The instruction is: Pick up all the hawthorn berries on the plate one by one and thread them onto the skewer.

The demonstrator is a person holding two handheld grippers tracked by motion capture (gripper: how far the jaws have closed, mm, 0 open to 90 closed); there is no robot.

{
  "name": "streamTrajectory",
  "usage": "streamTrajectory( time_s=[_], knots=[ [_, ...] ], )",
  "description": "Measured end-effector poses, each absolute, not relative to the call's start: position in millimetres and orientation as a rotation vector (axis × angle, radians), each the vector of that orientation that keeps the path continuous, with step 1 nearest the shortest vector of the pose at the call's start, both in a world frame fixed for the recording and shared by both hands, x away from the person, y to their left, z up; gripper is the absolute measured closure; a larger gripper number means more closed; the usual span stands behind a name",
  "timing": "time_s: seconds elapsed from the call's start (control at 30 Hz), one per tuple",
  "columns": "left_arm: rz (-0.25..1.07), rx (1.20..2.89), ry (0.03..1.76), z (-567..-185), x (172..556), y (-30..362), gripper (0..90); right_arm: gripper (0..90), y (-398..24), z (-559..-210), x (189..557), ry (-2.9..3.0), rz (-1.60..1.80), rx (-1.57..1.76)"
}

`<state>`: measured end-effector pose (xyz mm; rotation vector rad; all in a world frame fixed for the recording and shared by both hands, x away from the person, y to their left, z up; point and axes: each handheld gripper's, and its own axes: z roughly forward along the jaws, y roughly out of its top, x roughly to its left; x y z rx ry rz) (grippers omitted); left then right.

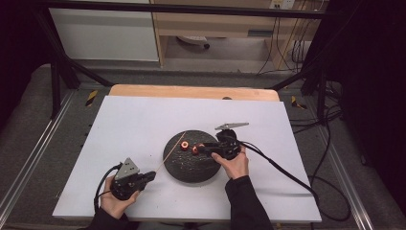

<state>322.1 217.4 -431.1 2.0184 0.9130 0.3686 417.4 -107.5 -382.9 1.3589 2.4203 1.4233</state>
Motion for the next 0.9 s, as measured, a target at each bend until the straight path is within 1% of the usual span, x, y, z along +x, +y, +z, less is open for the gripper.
streamTrajectory(
  time_s=[0.13, 0.43, 0.9],
  knots=[
    [0.366, 2.010, 0.916, -431.0, 321.6, 216.9, 88.1, 61.1, -113.2, -389.1, 413.5, 2.313, 1.572, 1.393],
    [0.358, 1.991, 0.923, -431.4, 320.5, 214.9, 88.1, 61.1, -118.4, -398.9, 410.4, 2.131, 1.753, 1.445],
    [0.352, 1.963, 0.931, -431.8, 319.0, 212.1, 88.1, 61.1, -116.8, -402.8, 408.7, 1.886, 1.947, 1.448]
  ],
)
